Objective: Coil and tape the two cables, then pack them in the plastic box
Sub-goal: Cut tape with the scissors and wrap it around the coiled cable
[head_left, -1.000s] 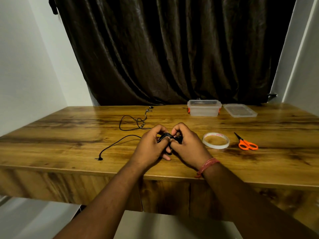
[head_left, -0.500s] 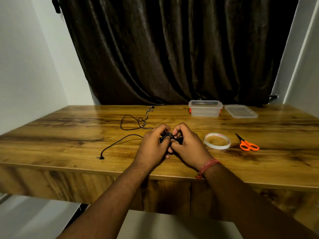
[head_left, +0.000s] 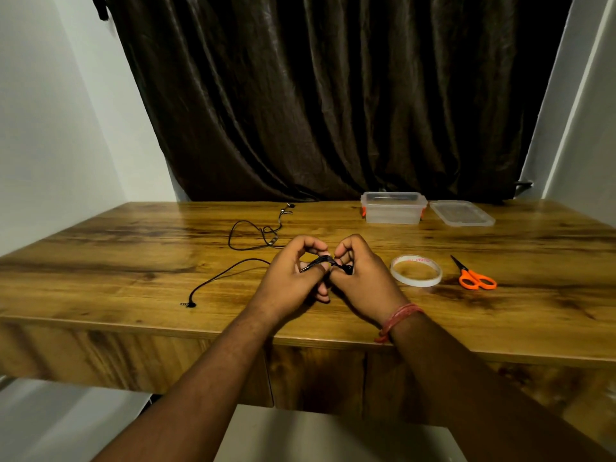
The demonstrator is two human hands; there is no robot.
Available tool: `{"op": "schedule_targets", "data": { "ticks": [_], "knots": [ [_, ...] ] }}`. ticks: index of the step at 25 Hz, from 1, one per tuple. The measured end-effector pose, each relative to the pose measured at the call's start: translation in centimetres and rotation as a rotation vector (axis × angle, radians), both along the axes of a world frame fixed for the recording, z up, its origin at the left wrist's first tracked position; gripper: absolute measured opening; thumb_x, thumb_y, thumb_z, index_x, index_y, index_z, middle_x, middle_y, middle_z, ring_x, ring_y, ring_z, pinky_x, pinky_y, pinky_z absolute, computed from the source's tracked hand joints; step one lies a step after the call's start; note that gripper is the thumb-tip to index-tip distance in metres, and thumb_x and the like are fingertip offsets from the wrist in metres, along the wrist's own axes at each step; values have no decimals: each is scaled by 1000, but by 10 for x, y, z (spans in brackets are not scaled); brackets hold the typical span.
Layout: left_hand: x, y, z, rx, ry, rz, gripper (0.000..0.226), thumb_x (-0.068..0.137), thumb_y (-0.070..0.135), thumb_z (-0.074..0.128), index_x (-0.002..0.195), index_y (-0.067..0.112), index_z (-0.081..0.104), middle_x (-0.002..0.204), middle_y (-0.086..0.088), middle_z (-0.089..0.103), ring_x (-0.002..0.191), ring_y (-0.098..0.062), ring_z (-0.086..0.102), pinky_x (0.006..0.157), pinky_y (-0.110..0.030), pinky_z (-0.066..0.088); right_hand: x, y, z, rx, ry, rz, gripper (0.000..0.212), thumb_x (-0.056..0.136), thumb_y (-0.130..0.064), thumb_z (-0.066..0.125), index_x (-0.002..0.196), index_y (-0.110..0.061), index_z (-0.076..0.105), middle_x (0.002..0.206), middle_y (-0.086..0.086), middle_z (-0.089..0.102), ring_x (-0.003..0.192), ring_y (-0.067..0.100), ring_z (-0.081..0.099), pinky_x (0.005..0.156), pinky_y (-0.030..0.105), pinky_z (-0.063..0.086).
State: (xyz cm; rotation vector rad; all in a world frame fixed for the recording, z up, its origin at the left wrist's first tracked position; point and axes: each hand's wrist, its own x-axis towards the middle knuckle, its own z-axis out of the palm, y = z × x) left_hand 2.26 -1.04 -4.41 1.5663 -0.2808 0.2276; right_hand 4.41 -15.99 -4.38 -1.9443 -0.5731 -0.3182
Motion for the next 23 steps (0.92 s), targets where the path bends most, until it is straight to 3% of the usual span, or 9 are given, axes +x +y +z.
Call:
{"op": "schedule_targets", "data": {
  "ticks": [2, 5, 11, 18, 20, 23],
  "knots": [
    [-2, 0, 3, -26, -37, -33, 28, 93, -1, 59, 107, 22, 59, 109, -15, 60, 50, -24, 56, 60, -47, 56, 2, 0, -1, 12, 12, 11, 18, 87, -16, 65, 98, -18, 51, 84, 3, 62, 66, 5, 51, 59, 19, 42],
    [-3, 1, 5, -37, -43, -37, 25, 94, -1, 57, 112, 17, 57, 118, -16, 58, 49, -22, 57, 51, -41, 58, 3, 0, -2, 33, 33, 30, 15, 86, -13, 64, 96, -19, 54, 84, 7, 63, 68, 8, 52, 63, 25, 43],
    [-6, 2, 10, -66, -13, -8, 28, 93, -4, 57, 117, 12, 54, 108, -7, 64, 54, -21, 61, 49, -40, 60, 5, 0, -3, 132, 132, 88, 12, 88, -17, 65, 90, -25, 58, 75, -6, 63, 65, 7, 54, 62, 31, 45],
    [0, 3, 6, -113, 16, -3, 31, 89, -4, 62, 109, 19, 60, 98, -4, 68, 65, -19, 64, 59, -44, 59, 4, 2, -2, 205, 124, 165, 12, 91, -19, 67, 99, -20, 58, 81, 8, 68, 72, 15, 60, 66, 33, 51],
    [-1, 2, 8, -105, 11, 7, 29, 90, -2, 63, 109, 19, 61, 102, -5, 67, 68, -21, 66, 60, -46, 60, 4, 1, -1, 230, 130, 135, 11, 90, -16, 67, 96, -19, 59, 81, 11, 69, 71, 16, 61, 66, 35, 52],
    [1, 1, 5, -42, 52, 89, 27, 91, 2, 63, 109, 22, 61, 98, -8, 67, 85, -28, 69, 69, -54, 59, 7, -3, 0, 215, 101, -60, 11, 88, -8, 63, 89, -19, 61, 70, 0, 59, 61, 6, 52, 60, 28, 48]
  ]
}}
